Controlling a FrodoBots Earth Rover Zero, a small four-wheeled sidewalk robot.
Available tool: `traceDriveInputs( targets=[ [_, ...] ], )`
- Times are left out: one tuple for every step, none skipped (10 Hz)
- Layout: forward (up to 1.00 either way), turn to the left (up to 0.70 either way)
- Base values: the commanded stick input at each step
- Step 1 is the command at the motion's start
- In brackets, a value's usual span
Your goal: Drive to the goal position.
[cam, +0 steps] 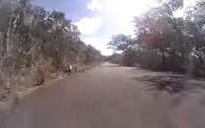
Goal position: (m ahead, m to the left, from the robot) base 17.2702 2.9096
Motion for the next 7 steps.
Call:
traceDriveInputs(
  targets=[
    [0.5, 0.0],
    [0.5, 0.0],
    [0.5, 0.0],
    [0.5, 0.0],
    [0.5, 0.0],
    [0.5, 0.0],
    [0.5, 0.0]
  ],
)
